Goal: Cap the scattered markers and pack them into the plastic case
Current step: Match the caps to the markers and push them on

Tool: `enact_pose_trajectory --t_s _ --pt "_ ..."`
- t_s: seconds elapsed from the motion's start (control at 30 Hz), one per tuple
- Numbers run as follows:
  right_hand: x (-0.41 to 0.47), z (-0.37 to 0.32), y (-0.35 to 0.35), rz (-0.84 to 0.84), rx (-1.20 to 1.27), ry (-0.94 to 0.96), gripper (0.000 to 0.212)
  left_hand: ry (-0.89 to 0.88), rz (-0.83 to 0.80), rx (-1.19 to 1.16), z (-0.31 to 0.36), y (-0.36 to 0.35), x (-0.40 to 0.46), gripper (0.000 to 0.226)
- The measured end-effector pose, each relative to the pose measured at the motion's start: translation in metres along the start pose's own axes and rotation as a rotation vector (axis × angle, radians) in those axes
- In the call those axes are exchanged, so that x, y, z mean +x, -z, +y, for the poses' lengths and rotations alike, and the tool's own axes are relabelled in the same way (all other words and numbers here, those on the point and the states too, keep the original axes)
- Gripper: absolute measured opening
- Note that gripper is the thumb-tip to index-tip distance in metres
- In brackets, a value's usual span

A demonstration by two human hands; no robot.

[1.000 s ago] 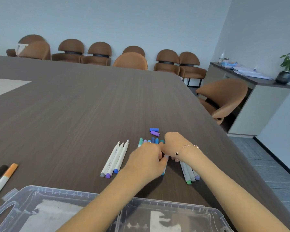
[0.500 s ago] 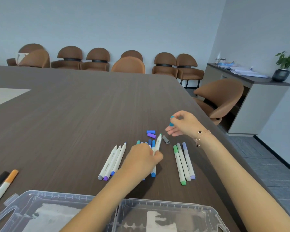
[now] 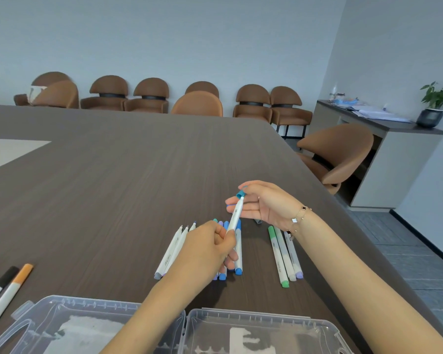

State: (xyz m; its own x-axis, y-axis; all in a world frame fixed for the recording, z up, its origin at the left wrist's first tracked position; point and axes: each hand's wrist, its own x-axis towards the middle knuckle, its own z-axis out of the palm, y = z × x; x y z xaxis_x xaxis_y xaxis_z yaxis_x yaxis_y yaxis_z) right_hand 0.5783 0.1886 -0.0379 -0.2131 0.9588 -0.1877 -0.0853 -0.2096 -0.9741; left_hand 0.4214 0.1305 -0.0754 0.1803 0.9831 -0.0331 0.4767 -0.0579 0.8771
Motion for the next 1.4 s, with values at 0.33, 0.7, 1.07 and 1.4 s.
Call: enact_pose_trajectory --t_s 0.33,0.7,1.07,1.4 --pt "0.001 0.001 -0.002 0.045 0.011 -0.02 0.012 0.058 -0.006 -0.011 0.004 0.004 0.002 0.021" --pt "-0.006 0.005 -0.017 -0.105 -0.427 0.145 0.042 0.05 0.051 -0.1 0.004 0.005 0.003 0.026" --pt "-0.007 0.007 -0.027 -0.056 -0.404 0.279 0.045 0.087 -0.062 -0.251 0.01 0.018 0.003 0.024" --pt "-0.002 0.007 0.015 0.113 -1.325 -0.287 0.043 0.18 0.023 0.599 -0.022 0.065 0.01 0.023"
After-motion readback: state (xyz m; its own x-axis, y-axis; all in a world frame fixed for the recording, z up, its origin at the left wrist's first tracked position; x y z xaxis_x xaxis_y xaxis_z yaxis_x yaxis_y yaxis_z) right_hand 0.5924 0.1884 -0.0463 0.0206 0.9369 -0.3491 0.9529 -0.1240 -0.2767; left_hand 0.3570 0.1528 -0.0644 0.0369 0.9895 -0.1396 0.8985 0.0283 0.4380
